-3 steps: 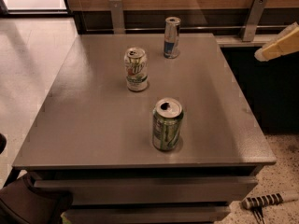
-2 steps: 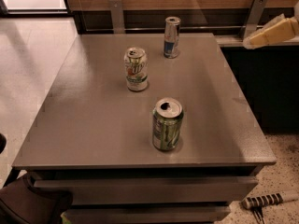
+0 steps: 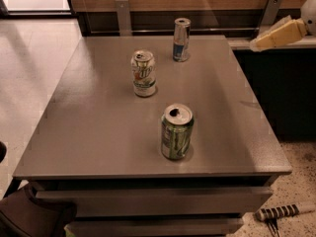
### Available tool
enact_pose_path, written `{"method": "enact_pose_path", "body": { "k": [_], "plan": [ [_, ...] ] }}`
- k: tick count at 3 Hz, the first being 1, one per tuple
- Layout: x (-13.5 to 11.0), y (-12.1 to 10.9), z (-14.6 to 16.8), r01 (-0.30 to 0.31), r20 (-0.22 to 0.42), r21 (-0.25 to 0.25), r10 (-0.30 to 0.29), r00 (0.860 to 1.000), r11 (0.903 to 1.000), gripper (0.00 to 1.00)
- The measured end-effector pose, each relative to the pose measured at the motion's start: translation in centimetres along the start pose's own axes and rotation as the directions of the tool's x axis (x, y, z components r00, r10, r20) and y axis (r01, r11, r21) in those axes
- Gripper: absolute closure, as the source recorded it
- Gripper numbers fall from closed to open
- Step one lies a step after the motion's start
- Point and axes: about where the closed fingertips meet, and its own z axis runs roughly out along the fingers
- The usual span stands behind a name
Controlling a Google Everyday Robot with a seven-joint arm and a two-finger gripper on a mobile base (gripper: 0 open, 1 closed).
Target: Move redbull can near green can
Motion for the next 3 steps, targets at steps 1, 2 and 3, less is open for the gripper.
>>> {"method": "enact_pose_path", "body": {
  "k": [1,2,3],
  "plan": [
    [-0.1,1.9,5.2,-0.05,0.017,-0.082,0.051,0.999,0.9954,0.0],
    [-0.3,3.2,8.4,-0.094,0.064,-0.139,0.103,0.993,0.9859,0.0],
    [-0.2,4.6,11.2,-0.139,0.117,-0.191,0.163,0.98,0.9717,0.0]
  ]
}}
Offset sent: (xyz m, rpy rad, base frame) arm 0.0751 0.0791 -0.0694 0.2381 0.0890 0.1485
